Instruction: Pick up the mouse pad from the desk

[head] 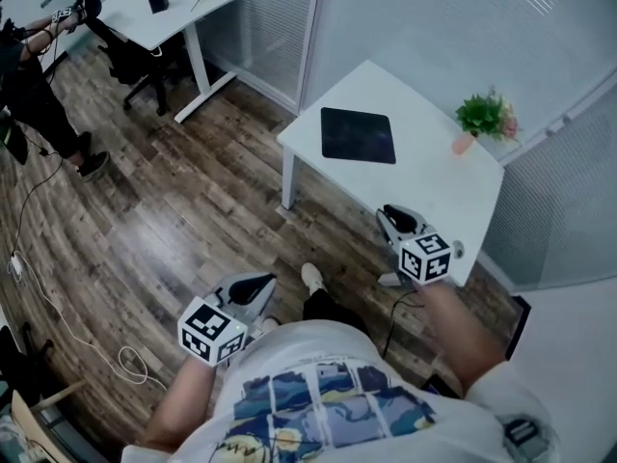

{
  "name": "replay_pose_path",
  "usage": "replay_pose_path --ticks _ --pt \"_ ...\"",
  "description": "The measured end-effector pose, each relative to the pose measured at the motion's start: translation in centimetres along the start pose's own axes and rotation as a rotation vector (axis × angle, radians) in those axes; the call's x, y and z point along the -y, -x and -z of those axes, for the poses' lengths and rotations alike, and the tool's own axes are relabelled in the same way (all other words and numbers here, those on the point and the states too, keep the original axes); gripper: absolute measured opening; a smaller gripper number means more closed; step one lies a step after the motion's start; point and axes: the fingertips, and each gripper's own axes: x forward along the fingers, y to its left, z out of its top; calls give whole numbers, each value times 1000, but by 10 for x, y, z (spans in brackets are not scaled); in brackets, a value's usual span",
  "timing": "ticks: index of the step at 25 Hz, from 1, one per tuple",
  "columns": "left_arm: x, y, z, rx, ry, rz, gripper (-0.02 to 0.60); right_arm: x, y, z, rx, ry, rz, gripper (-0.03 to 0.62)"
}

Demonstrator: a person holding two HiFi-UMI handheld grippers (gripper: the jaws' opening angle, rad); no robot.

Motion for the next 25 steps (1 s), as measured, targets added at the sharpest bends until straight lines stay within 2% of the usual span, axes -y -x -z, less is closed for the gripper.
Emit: replay_pose_path --ticks 6,16,25 --pt "-32 -57 -38 -3 28 -50 3 89 -63 -21 -28 20 3 75" --pt "-67 -137 -80 -13 54 -121 3 230 -160 -29 -95 31 33 94" --pt "-95 -174 -101 -35 72 -222 3 310 -238 -17 -149 -16 34 120"
